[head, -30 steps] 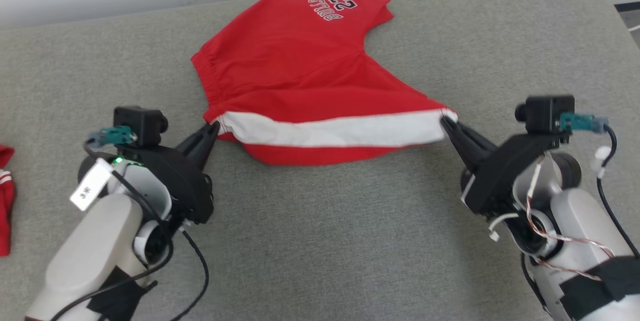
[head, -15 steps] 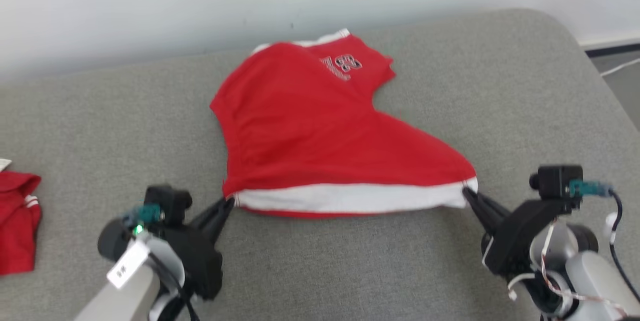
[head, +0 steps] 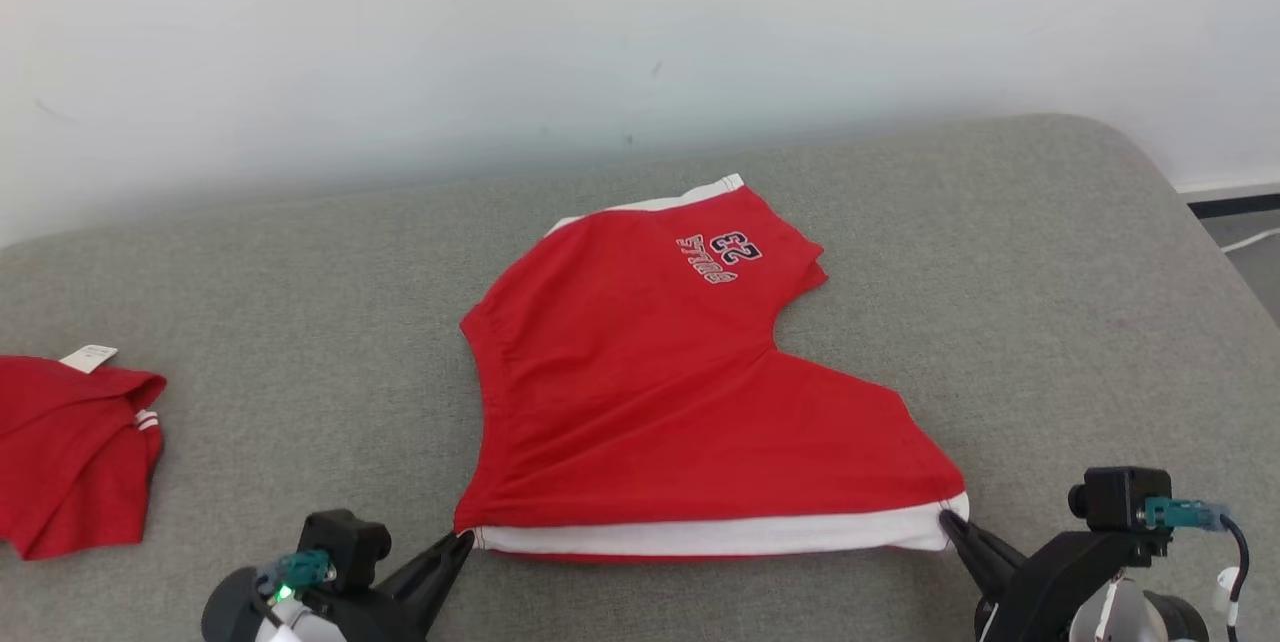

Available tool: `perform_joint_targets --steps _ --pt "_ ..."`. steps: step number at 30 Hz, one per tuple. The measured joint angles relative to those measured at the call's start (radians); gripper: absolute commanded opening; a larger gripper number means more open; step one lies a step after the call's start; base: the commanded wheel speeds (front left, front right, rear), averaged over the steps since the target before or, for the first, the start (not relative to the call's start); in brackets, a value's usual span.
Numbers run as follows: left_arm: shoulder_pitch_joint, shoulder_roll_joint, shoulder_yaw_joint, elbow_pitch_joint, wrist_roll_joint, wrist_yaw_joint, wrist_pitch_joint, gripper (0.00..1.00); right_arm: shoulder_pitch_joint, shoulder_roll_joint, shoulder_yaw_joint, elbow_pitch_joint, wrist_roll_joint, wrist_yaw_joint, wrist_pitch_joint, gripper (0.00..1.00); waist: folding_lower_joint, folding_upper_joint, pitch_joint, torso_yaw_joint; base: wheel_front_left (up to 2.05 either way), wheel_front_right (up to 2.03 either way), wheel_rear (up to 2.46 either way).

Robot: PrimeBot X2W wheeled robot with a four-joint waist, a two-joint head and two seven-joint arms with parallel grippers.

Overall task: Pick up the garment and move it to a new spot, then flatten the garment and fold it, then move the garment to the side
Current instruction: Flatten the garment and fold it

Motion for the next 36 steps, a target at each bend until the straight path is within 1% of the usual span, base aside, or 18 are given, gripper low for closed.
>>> perform_joint_targets --steps 2,7,12,15,17,20,23,24,27,28,29,30,36 --pt "0.020 0.002 -0.001 -0.010 0.000 0.011 -0.006 0.00 0.017 0.002 0.000 -0.010 0.003 -0.001 0.006 0.00 0.0000 0.0001 -0.006 0.006 0.00 0.00 0.00" --pt "0.058 0.024 -0.003 -0.033 0.002 0.030 -0.007 0.00 0.046 0.002 0.002 -0.040 0.007 -0.018 0.017 0.00 0.0002 0.0000 -0.010 0.011 0.00 0.00 0.00" --pt "0.068 0.028 -0.007 -0.047 0.004 0.034 -0.007 0.00 0.088 0.003 0.002 -0.060 0.011 -0.030 0.027 0.00 0.0001 0.0001 -0.014 0.020 0.00 0.00 0.00" --pt "0.100 0.034 -0.009 -0.066 0.004 0.044 -0.007 0.00 0.116 0.005 0.007 -0.069 0.013 -0.037 0.036 0.00 0.0001 0.0001 -0.018 0.027 0.00 0.00 0.00" --pt "0.127 0.036 -0.012 -0.078 0.004 0.053 -0.007 0.00 0.142 0.007 0.009 -0.083 0.017 -0.045 0.047 0.00 0.0001 0.0000 -0.020 0.031 0.00 0.00 0.00" --pt "0.148 0.043 -0.021 -0.102 0.004 0.053 -0.003 0.00 0.186 0.002 0.002 -0.106 0.016 -0.062 0.050 0.00 0.0001 0.0001 -0.020 0.038 0.00 0.00 0.00" --pt "0.158 0.062 -0.019 -0.115 0.004 0.062 -0.002 0.00 0.191 -0.001 0.003 -0.118 0.015 -0.063 0.059 0.00 0.0002 0.0002 -0.019 0.042 0.00 0.00 0.00" --pt "0.171 0.067 -0.020 -0.120 0.004 0.069 0.003 0.00 0.194 0.001 0.004 -0.127 0.015 -0.069 0.063 0.00 0.0002 0.0002 -0.018 0.043 0.00 0.00 0.00" --pt "0.190 0.065 -0.021 -0.132 0.003 0.078 0.012 0.00 0.212 0.007 0.008 -0.128 0.016 -0.072 0.071 0.00 0.0003 0.0002 -0.018 0.044 0.00 0.00 0.00" --pt "0.192 0.065 -0.021 -0.134 0.001 0.078 0.016 0.05 0.216 0.008 0.010 -0.129 0.016 -0.072 0.075 0.41 0.0002 0.0001 -0.018 0.044 0.00 0.00 0.00" --pt "0.194 0.066 -0.021 -0.137 -0.001 0.079 0.016 0.37 0.221 0.010 0.011 -0.129 0.016 -0.073 0.078 1.00 0.0003 0.0001 -0.017 0.044 0.00 0.00 0.00" --pt "0.197 0.066 -0.020 -0.140 -0.001 0.080 0.016 1.00 0.223 0.014 0.012 -0.129 0.017 -0.075 0.078 1.00 0.0003 0.0002 -0.017 0.044 0.00 0.00 0.00" --pt "0.209 0.064 -0.015 -0.155 -0.009 0.104 0.018 1.00 0.224 0.016 0.022 -0.127 0.015 -0.080 0.087 1.00 0.0003 0.0001 -0.020 0.045 0.00 0.00 0.00"
